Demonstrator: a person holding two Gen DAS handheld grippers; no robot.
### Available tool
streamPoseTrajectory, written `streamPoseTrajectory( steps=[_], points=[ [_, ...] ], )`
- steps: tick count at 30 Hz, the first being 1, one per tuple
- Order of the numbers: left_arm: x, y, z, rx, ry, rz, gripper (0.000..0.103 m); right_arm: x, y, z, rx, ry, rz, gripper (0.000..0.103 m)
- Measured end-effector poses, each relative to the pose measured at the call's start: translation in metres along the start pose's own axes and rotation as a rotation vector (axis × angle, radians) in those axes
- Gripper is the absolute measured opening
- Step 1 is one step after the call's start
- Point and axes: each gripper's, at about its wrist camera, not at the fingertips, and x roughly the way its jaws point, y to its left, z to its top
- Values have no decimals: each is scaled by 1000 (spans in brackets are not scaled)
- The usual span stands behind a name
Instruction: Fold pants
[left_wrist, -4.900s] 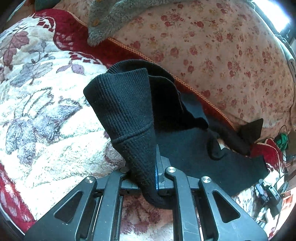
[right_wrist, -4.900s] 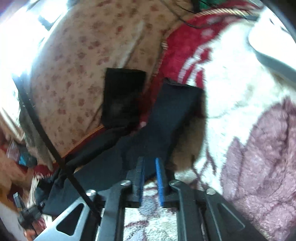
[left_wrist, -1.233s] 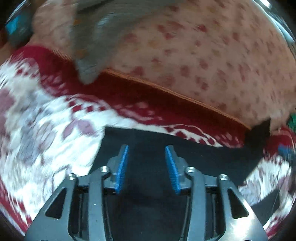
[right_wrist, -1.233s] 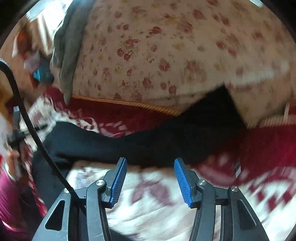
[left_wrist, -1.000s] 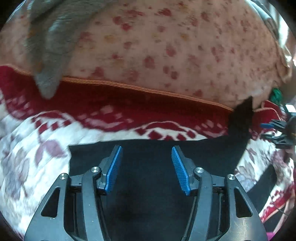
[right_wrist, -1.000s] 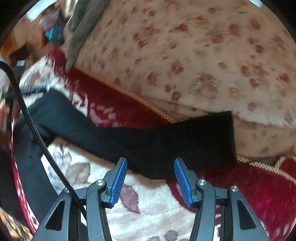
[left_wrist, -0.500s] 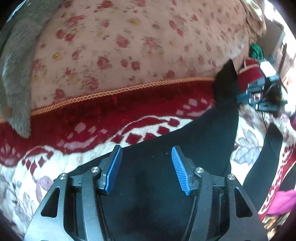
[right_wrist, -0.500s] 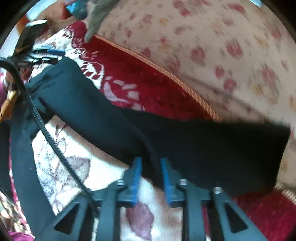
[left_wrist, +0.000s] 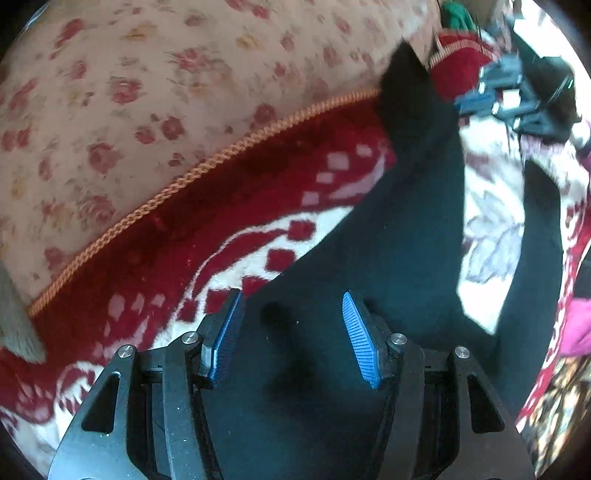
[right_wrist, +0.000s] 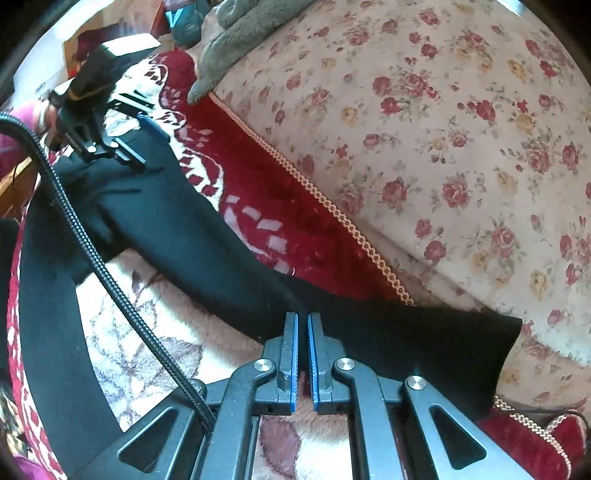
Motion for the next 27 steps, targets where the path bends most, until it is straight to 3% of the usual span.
streamPoseTrajectory(
  steps=[10, 14, 17, 18, 22, 24, 27],
  points=[
    [38, -8, 24, 127, 132, -40, 56, -40, 8, 14, -34, -107, -14, 2],
    [40, -12, 29, 154, 130, -38, 56, -41, -2, 19, -13, -117, -6, 2],
    [36, -15, 28, 185, 135, -31, 56, -39, -16, 9, 47, -120, 51, 3],
    [35, -16, 27, 199, 137, -27, 56, -37, -20, 5, 68, -113, 73, 4],
    [39, -15, 26, 186, 140, -32, 62, -27, -24, -23, 75, -56, 126, 29],
    [39, -9, 21, 162, 134, -23, 70, -15, -23, -37, 99, -18, 163, 30],
    [40, -3, 18, 116, 129, -35, 73, -2, -18, -48, 47, 26, 104, 33]
  ],
)
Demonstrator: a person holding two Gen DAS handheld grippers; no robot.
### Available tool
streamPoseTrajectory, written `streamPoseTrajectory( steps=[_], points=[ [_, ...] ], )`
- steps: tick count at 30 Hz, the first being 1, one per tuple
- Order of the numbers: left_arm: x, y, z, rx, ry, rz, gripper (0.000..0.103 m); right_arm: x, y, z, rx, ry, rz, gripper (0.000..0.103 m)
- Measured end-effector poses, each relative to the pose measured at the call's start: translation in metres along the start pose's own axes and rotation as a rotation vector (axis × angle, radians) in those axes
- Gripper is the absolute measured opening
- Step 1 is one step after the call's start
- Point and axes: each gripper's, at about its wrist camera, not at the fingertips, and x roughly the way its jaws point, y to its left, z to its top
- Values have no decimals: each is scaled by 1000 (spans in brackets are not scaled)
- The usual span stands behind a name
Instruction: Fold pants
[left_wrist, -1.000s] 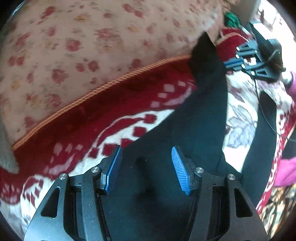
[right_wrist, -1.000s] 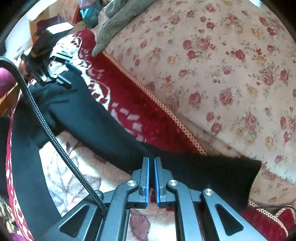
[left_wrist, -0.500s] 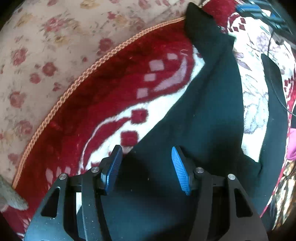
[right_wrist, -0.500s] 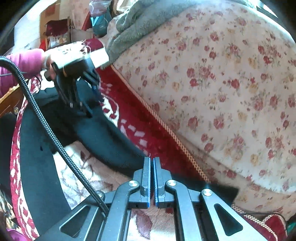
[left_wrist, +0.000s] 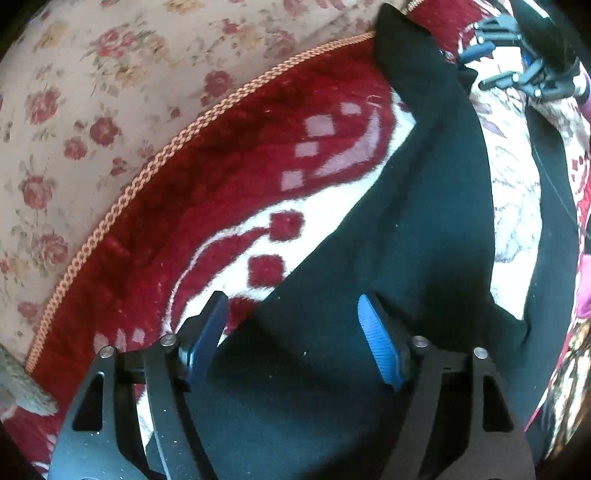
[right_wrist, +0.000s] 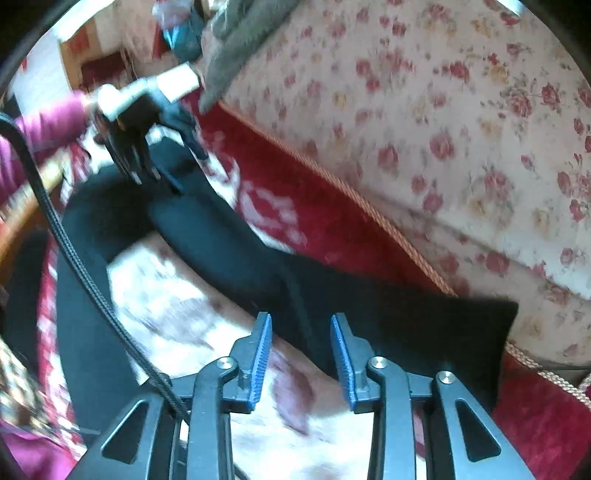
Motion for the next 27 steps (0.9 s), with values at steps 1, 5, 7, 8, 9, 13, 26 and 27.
streamPoseTrajectory(
  steps=[1, 5, 7, 8, 9, 13, 26, 27],
  points=[
    [0, 2, -3, -15, -3, -7, 73, 2, -2, -1, 0, -1, 3, 33],
    [0, 8, -10, -60, -22, -39, 73, 14, -13, -4, -2, 18, 21, 35],
    [-1, 8, -14, -45, -43, -49, 73, 18, -15, -5, 2, 28, 31, 35],
    [-1, 8, -17, -35, -51, -54, 72, 19, -15, -4, 6, 33, 31, 35],
    [-1, 8, -20, -29, -54, -64, 70, 21, -14, -2, 2, 35, 19, 32],
    [-3, -1, -21, 28, -57, -74, 54, 31, 5, 13, -87, 46, -78, 5],
    [-29, -30, -36, 6, -149, 95, 9, -23, 21, 22, -28, -93, -172, 4],
    [-33, -32, -38, -2, -159, 106, 9, -26, 24, 21, -23, -99, -173, 4]
  ],
)
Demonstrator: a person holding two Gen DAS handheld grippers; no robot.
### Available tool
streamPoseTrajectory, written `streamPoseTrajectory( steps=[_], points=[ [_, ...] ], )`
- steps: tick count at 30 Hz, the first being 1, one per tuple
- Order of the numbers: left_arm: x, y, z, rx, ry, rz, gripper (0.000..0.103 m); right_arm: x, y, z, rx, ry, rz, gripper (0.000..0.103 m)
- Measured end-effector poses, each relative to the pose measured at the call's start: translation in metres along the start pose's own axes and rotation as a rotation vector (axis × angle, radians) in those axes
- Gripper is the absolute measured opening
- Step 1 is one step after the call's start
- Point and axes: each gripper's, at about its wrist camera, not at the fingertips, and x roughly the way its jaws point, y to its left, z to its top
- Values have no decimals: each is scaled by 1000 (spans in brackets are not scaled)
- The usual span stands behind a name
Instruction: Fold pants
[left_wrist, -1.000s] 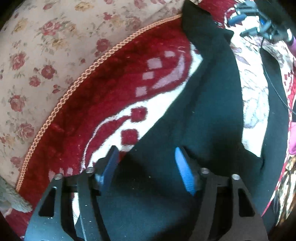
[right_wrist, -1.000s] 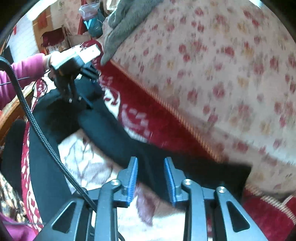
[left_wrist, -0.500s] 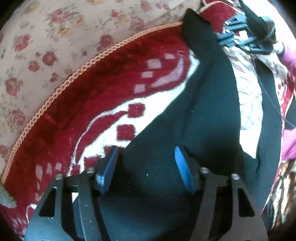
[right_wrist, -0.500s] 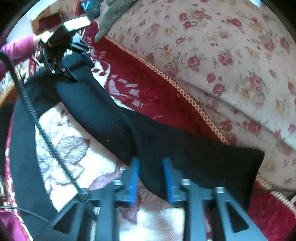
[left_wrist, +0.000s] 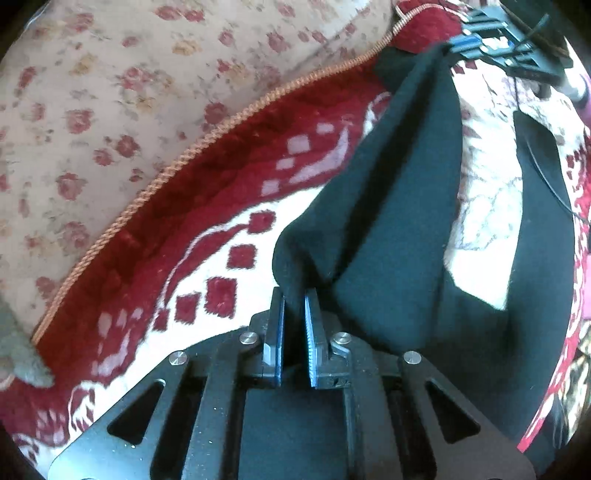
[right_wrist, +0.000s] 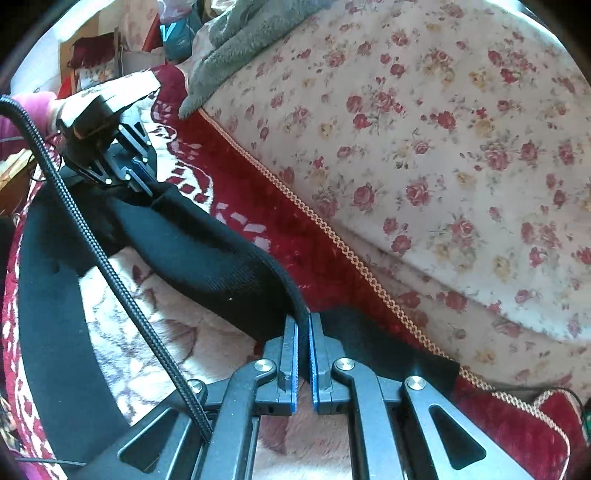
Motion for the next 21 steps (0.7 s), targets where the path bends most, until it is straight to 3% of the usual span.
streamPoseTrajectory(
  steps=[9, 13, 21],
  points=[
    [-78, -27, -19, -53, -151, 124, 9, -58, 32, -13, 39, -38, -18, 4],
    [-109, -58, -39, -43, -205, 177, 9, -82, 53, -25, 43, -48, -18, 4],
    [-133, -109, -97, -106, -249, 172, 9, -118, 113, -68, 78, -56, 41, 4]
  ],
)
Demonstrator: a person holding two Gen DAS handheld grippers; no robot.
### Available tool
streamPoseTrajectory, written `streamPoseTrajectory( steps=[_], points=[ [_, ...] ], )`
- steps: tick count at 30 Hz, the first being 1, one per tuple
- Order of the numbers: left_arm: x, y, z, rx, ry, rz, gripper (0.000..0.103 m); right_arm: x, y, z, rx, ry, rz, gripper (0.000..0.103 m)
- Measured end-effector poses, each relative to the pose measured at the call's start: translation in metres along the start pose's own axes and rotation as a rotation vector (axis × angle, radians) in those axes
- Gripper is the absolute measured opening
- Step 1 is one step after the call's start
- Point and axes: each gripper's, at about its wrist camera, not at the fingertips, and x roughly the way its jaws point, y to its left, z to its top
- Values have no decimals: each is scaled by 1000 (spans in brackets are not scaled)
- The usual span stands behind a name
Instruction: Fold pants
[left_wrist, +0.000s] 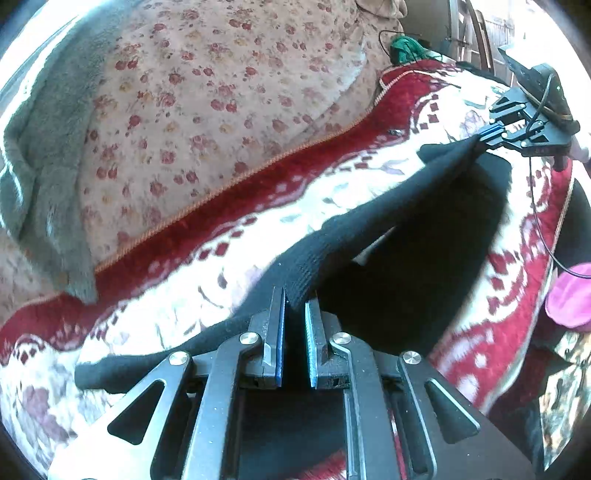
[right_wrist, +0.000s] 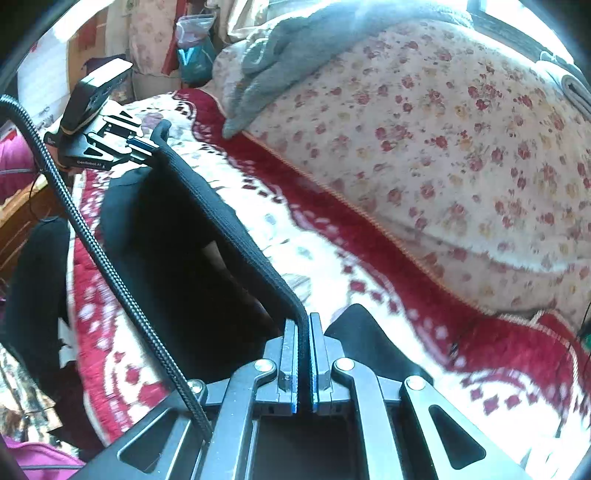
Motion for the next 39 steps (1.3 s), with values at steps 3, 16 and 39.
streamPoseTrajectory(
  steps=[3, 16, 39],
  points=[
    [-1, -12, -17, -31, 45, -18, 9, -2, 17, -20, 23, 10, 30, 4],
    [0, -4, -67, -486, 230, -41, 13, 29, 43, -80, 148, 41, 76, 11],
    [-13, 79, -150, -1400, -20, 54, 62, -25, 8, -90, 516, -173, 194, 33]
  ],
)
